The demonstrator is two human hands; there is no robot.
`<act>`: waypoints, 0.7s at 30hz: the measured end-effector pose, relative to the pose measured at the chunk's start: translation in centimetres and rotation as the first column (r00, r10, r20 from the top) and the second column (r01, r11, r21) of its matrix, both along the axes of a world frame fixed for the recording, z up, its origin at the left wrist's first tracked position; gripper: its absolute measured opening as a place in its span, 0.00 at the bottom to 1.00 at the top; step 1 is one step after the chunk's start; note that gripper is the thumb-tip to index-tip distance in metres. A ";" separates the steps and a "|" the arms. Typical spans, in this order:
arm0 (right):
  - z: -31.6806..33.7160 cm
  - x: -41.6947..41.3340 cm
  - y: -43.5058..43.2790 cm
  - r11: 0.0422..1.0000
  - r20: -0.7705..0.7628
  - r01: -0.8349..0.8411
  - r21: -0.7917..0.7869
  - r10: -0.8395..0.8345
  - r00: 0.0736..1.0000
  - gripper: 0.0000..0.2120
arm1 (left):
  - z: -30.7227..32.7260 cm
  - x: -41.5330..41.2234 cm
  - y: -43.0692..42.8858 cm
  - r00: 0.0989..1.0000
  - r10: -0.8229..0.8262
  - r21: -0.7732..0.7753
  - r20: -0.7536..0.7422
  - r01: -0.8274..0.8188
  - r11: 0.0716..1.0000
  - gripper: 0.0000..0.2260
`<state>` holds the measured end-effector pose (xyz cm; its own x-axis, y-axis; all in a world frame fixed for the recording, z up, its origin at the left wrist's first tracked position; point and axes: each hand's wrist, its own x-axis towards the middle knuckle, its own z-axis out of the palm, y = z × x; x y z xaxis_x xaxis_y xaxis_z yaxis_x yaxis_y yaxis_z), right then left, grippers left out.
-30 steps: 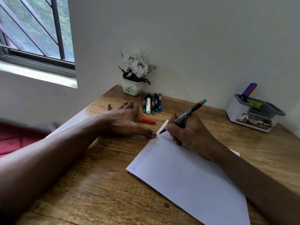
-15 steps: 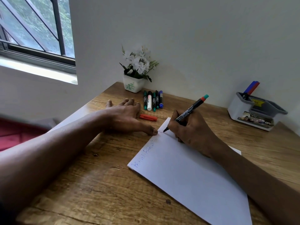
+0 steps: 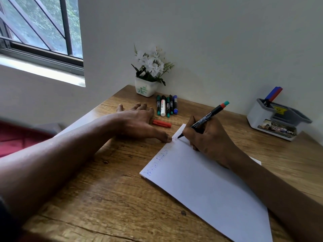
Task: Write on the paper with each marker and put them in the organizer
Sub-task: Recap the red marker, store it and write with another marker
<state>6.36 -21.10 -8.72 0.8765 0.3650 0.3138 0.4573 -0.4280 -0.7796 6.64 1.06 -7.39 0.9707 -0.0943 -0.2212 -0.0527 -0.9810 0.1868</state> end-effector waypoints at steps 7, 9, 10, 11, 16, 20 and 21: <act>-0.2 0.0 -0.1 1.000 0.018 -0.014 -0.026 0.014 1.000 0.07 | -0.3 0.4 0.3 1.000 -0.013 0.003 0.021 0.013 1.000 0.60; -0.1 -0.1 -0.1 1.000 0.003 -0.010 -0.012 0.010 1.000 0.08 | -0.2 0.2 0.1 1.000 -0.006 -0.001 0.014 0.006 1.000 0.60; -0.2 0.0 0.0 1.000 0.006 0.004 -0.008 -0.004 1.000 0.08 | -0.1 0.2 0.1 1.000 -0.003 -0.003 0.010 0.003 1.000 0.60; -0.2 0.0 -0.1 1.000 0.016 0.021 -0.005 -0.021 1.000 0.07 | -0.1 0.2 0.0 1.000 -0.001 -0.006 0.006 0.001 1.000 0.61; -0.3 0.1 0.1 0.999 0.043 0.026 -0.040 -0.024 0.999 0.06 | -0.3 0.3 0.2 1.000 0.007 -0.013 0.009 -0.007 1.000 0.60; -0.4 0.3 -0.1 0.998 0.046 0.064 -0.015 -0.063 0.997 0.06 | -0.3 0.3 0.1 1.000 0.003 -0.010 0.006 -0.003 1.000 0.60; -0.4 0.3 -0.1 0.998 0.038 0.062 -0.005 -0.062 0.997 0.06 | -0.4 0.4 0.2 1.000 0.002 -0.009 0.004 -0.002 1.000 0.60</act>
<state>6.65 -21.22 -9.12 0.8851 0.3123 0.3449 0.4587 -0.4608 -0.7598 7.01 1.22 -7.75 0.9718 -0.0942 -0.2162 -0.0514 -0.9793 0.1958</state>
